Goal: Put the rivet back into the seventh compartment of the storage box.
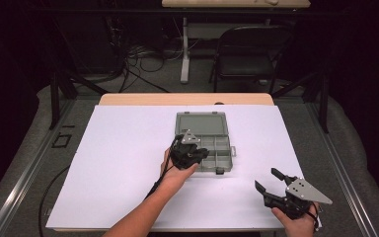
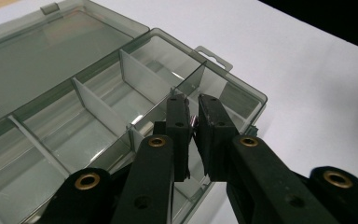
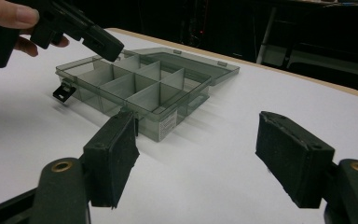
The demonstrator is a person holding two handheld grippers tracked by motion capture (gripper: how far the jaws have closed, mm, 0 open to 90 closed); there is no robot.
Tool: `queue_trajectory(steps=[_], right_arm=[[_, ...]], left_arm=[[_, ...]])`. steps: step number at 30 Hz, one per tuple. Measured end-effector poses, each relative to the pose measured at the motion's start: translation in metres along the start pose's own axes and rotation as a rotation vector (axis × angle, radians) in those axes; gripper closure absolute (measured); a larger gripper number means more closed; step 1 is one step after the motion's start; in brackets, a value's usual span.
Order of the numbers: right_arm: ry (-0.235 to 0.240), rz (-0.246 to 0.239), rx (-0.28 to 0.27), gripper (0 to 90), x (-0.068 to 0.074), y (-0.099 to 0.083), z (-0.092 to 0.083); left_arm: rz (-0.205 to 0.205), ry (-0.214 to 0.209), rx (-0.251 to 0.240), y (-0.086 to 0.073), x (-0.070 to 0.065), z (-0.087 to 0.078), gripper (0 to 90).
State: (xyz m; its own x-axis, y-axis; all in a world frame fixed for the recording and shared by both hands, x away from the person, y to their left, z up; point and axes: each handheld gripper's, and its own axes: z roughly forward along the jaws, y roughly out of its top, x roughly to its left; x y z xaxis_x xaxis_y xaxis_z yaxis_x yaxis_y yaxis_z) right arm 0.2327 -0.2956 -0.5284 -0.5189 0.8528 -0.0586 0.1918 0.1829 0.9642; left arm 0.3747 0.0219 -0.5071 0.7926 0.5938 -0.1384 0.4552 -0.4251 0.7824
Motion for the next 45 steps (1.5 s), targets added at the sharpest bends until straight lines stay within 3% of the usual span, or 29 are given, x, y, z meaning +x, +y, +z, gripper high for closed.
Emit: queue_trajectory(steps=[10,36,42,45], right_arm=[[0.000,-0.004,-0.002,28.1,0.000,0.000,-0.001],[0.001,-0.005,-0.002,28.1,0.000,0.000,-0.001],[0.001,-0.005,-0.003,28.2,0.000,0.000,-0.001],[0.000,-0.004,-0.002,28.1,0.000,0.000,-0.001]], left_arm=[[0.001,0.002,0.040,-0.006,-0.001,0.013,83.3],[0.009,-0.010,0.059,-0.009,-0.005,0.020,82.9],[0.013,-0.023,0.041,-0.009,-0.006,0.018,75.5],[0.009,-0.021,0.024,-0.008,-0.006,0.015,67.1]])
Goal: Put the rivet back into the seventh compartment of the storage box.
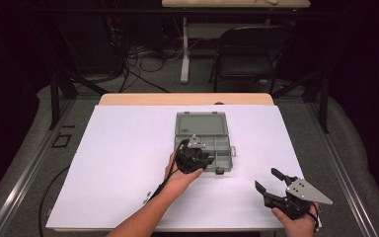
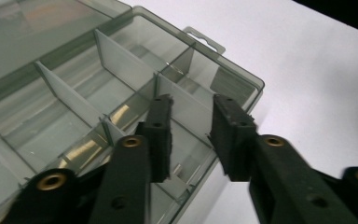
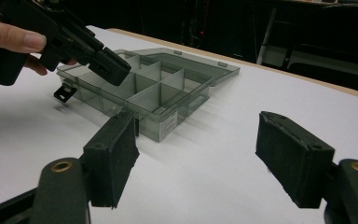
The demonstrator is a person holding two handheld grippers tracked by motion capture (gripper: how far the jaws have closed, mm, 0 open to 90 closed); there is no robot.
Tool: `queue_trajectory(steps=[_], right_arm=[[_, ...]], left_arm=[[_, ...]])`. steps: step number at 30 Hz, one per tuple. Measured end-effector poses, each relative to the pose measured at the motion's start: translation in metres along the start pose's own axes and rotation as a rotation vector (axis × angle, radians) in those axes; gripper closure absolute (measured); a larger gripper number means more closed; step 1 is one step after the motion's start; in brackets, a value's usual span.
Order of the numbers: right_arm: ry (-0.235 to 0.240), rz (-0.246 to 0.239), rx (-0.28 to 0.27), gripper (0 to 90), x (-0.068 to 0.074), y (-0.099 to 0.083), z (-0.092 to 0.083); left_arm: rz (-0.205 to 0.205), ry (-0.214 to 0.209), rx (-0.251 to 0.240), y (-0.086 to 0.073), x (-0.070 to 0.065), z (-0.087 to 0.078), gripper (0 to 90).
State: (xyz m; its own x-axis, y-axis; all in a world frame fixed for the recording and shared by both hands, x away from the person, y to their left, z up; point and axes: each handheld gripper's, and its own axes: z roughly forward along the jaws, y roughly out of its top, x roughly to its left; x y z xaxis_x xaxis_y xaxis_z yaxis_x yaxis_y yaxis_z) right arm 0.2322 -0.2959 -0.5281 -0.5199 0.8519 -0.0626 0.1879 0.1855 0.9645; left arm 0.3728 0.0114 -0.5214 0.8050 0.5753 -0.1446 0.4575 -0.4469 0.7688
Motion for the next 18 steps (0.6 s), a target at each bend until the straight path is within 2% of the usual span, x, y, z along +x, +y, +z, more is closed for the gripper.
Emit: queue_trajectory(steps=[3,5,10,14,18], right_arm=[[-0.001,-0.001,-0.001,28.1,0.000,0.000,0.000],[-0.002,0.001,-0.002,28.1,0.000,0.000,0.000],[0.000,0.002,-0.006,28.1,0.000,0.000,0.000],[-0.003,-0.001,-0.002,28.2,0.000,0.000,0.000],[-0.003,-0.003,0.000,28.1,0.000,0.000,0.000]], left_arm=[[-0.010,-0.012,-0.015,0.001,-0.001,-0.005,64.6],[-0.009,-0.008,-0.024,0.002,-0.002,-0.010,59.7],[0.005,0.024,-0.064,0.003,-0.004,-0.023,45.8],[0.002,0.036,-0.082,0.001,-0.004,-0.033,40.1],[0.023,0.045,-0.090,-0.002,-0.004,-0.045,35.4]])
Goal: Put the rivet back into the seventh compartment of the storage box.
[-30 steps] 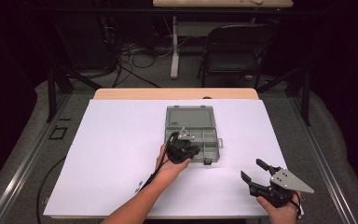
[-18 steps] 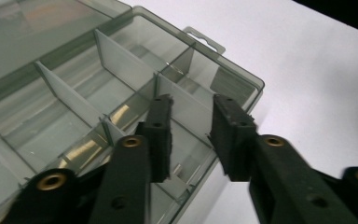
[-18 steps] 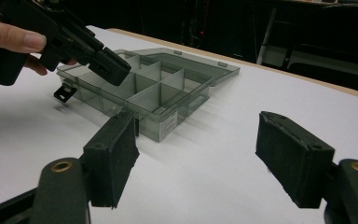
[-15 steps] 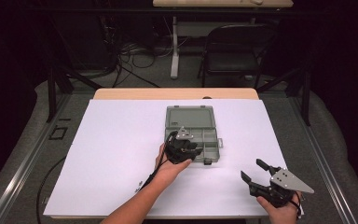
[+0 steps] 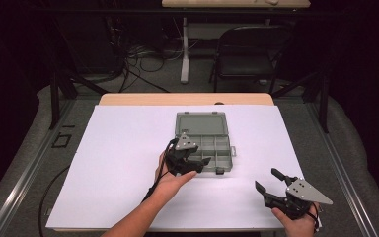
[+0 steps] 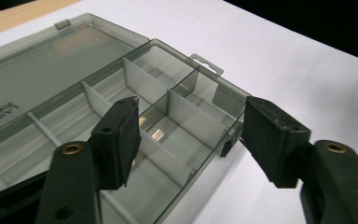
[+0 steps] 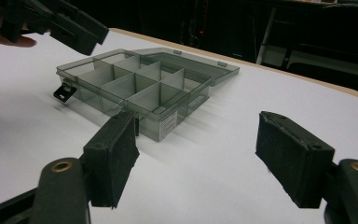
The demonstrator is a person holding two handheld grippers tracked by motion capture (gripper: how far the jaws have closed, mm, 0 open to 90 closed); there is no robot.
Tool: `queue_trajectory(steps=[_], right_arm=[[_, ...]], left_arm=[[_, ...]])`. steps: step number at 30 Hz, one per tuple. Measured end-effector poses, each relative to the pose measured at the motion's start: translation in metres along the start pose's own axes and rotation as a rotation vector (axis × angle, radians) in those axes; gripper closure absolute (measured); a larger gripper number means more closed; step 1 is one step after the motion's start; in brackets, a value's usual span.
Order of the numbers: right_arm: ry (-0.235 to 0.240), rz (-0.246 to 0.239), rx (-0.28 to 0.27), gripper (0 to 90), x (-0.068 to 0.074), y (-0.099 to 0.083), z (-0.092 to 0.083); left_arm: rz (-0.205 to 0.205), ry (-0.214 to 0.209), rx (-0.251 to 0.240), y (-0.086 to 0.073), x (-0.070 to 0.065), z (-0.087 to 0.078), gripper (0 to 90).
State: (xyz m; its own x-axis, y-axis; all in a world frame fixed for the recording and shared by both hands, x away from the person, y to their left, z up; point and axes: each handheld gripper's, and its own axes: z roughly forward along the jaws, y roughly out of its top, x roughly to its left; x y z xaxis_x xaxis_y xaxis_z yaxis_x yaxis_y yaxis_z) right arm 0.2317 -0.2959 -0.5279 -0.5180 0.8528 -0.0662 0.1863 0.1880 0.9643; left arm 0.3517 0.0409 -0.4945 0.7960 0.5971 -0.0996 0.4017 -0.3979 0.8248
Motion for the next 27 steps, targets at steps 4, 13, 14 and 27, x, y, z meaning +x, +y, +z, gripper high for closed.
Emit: queue_trajectory(steps=[4,13,14,27], right_arm=[[0.001,0.004,0.000,28.2,0.000,0.000,0.000],[0.012,-0.001,0.010,28.0,0.001,0.000,0.001],[0.010,-0.002,0.010,28.0,0.001,0.000,0.002],[0.009,0.002,0.012,27.7,0.001,0.000,0.002]], left_arm=[[0.012,0.017,-0.005,-0.003,0.002,-0.014,34.0],[0.003,0.026,-0.029,-0.016,0.008,-0.040,32.8],[0.005,0.023,-0.031,-0.018,0.009,-0.043,32.6],[-0.026,0.025,-0.073,-0.042,0.022,-0.086,28.5]])
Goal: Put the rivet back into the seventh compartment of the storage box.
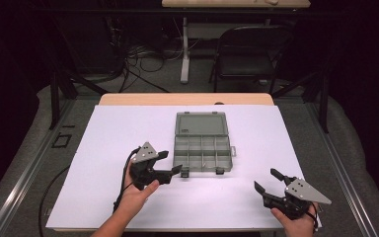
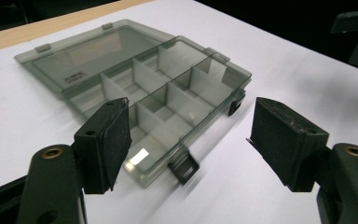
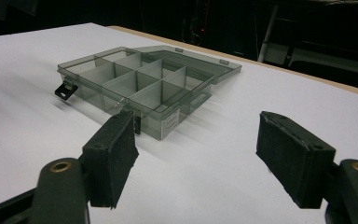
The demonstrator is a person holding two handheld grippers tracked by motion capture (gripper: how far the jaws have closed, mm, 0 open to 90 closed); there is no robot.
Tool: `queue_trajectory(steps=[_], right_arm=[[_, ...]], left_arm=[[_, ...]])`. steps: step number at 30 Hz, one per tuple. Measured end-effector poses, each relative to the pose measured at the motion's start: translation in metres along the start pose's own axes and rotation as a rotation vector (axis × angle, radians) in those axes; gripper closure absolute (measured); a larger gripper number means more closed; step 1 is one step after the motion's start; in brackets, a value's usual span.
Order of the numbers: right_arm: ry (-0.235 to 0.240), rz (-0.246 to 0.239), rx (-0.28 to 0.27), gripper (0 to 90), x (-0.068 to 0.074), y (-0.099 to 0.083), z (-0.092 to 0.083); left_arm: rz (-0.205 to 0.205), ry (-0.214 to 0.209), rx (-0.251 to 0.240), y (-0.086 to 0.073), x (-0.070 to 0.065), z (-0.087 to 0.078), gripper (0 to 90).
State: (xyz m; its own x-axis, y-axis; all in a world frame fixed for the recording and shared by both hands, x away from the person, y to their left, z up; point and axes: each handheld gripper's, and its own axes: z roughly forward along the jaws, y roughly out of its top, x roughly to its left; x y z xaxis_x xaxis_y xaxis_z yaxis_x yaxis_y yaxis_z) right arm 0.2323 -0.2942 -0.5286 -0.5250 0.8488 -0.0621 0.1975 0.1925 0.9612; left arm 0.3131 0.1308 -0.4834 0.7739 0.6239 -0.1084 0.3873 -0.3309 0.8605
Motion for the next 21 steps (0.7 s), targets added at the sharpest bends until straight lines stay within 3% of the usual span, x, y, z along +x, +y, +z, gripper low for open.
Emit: queue_trajectory(steps=[15,21], right_arm=[[0.000,-0.002,-0.001,27.7,0.001,0.000,0.000],[0.000,0.000,0.000,27.7,0.001,0.000,0.000]], left_arm=[[-0.025,0.085,-0.003,-0.019,0.017,-0.041,28.6],[-0.021,0.112,0.030,-0.035,0.019,-0.053,29.0]])
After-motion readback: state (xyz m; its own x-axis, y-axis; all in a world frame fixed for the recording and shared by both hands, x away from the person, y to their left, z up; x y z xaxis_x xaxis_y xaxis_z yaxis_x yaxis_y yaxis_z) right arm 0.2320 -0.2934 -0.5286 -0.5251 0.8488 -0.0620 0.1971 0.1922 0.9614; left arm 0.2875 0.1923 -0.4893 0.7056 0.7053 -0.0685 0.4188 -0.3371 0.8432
